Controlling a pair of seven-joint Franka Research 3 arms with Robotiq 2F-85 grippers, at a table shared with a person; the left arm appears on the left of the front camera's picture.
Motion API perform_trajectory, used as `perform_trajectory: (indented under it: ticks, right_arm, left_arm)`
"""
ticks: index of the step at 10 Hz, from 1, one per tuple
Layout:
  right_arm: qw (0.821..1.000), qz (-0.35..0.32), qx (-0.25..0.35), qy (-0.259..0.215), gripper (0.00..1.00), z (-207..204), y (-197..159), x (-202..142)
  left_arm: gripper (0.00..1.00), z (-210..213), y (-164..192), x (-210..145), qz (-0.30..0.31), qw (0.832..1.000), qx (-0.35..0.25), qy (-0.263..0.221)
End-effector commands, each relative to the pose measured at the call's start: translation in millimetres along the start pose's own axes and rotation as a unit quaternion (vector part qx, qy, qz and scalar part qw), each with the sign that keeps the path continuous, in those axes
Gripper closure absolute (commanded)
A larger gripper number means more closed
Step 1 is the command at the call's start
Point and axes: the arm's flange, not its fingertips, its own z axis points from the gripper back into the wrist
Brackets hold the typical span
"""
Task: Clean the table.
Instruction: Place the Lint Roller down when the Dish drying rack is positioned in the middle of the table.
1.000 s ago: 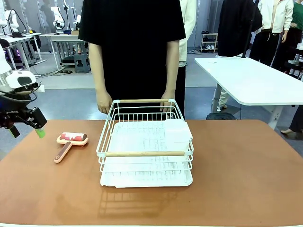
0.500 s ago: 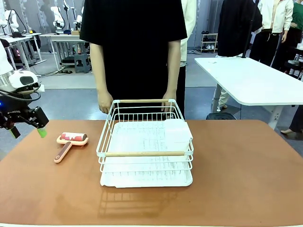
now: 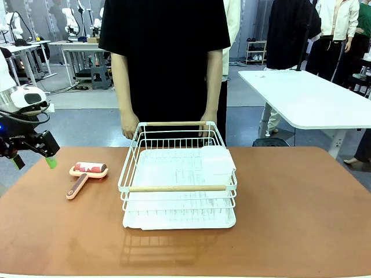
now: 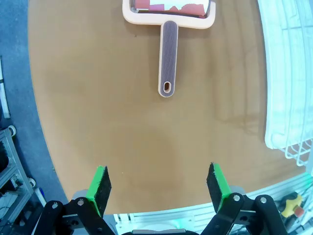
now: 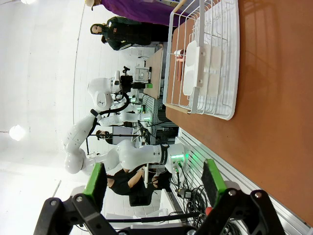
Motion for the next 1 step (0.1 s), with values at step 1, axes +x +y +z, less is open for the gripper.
perform_trajectory:
  ticks: [1]
  right_arm:
    - [1.0, 0.003, 0.002, 0.0, 0.0, -0.1, 2.7, -0.7]
  left_arm:
    - [0.0, 0.4, -0.7, 0.9, 0.004, 1.0, 0.006, -0.003]
